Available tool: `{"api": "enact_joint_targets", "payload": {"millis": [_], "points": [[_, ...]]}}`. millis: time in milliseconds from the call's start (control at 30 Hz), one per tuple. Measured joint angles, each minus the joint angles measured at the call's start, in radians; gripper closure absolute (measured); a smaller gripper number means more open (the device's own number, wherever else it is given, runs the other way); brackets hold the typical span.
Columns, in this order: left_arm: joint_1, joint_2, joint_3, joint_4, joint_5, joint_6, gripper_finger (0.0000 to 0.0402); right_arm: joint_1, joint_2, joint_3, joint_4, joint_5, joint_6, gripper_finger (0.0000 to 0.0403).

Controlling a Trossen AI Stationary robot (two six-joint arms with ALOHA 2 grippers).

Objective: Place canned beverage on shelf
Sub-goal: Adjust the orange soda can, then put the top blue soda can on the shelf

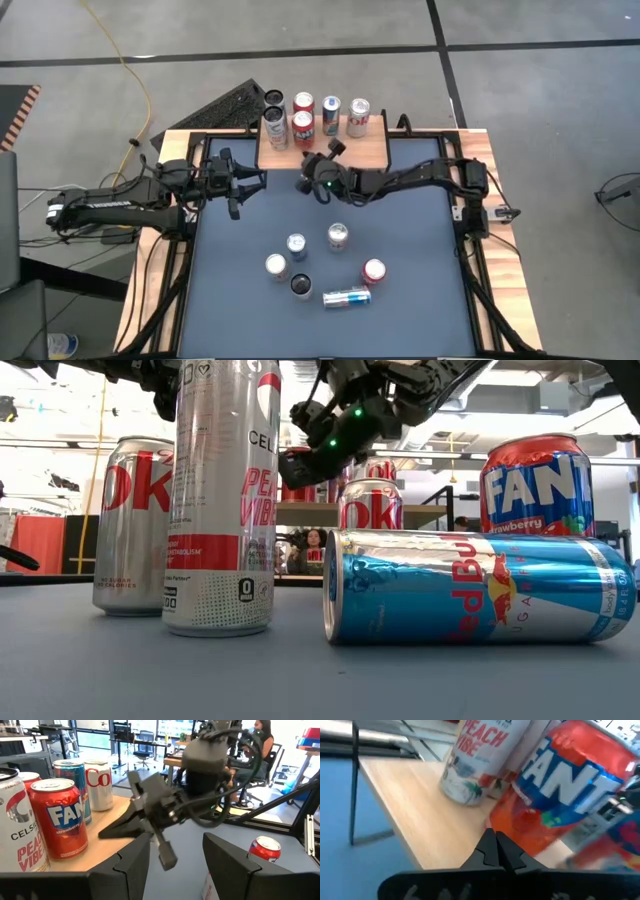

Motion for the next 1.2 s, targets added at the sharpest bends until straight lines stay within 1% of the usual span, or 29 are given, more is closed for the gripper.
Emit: {"api": "enact_joint_targets", "payload": {"millis": [67,167,300,333,433,533,633,767,867,933,1067,1200], "points": [[0.0,0.0,0.0,-0.007,0.0,0.0,0.0228,0.026,-0.027,0.0,-0.04,0.018,-0.003,0.0403],[0.0,0.0,0.0,-0.017,0.0,0.0,0.0228,0.081,-0.102,0.001,-0.142,0.019,0.001,0.0403],[0.0,0.0,0.0,-0.019,0.004,-0.004,0.0228,0.158,-0.243,0.001,-0.389,0.021,0.125,0.0403],[0.0,0.001,0.0,-0.02,0.009,-0.007,0.0228,0.18,-0.282,0.001,-0.457,0.039,0.168,0.0403],[0.0,0.008,0.0,-0.019,0.027,-0.026,0.0228,0.268,-0.379,0.001,-0.628,0.149,0.297,0.0403],[0.0,0.025,0.0,-0.02,0.028,-0.047,0.0228,0.372,-0.451,0.001,-0.804,0.288,0.436,0.0403],[0.0,0.049,0.0,-0.015,0.028,-0.057,0.0228,0.463,-0.507,0.001,-1.008,0.408,0.643,0.0403],[0.0,0.08,0.0,0.012,0.028,-0.083,0.0228,0.566,-0.539,-0.006,-1.288,0.47,1.013,0.0403],[0.0,0.094,0.0,0.018,0.028,-0.096,0.0228,0.629,-0.537,-0.041,-1.421,0.5,1.246,0.0403],[0.0,0.099,0.0,0.03,0.029,-0.103,0.0228,0.658,-0.534,-0.062,-1.482,0.512,1.368,0.0403],[-0.001,0.1,0.0,0.03,0.037,-0.105,0.0228,0.686,-0.511,-0.097,-1.549,0.511,1.527,0.0403],[-0.001,0.1,0.0,0.033,0.043,-0.111,0.0228,0.705,-0.506,-0.118,-1.549,0.508,1.577,0.0403]]}}
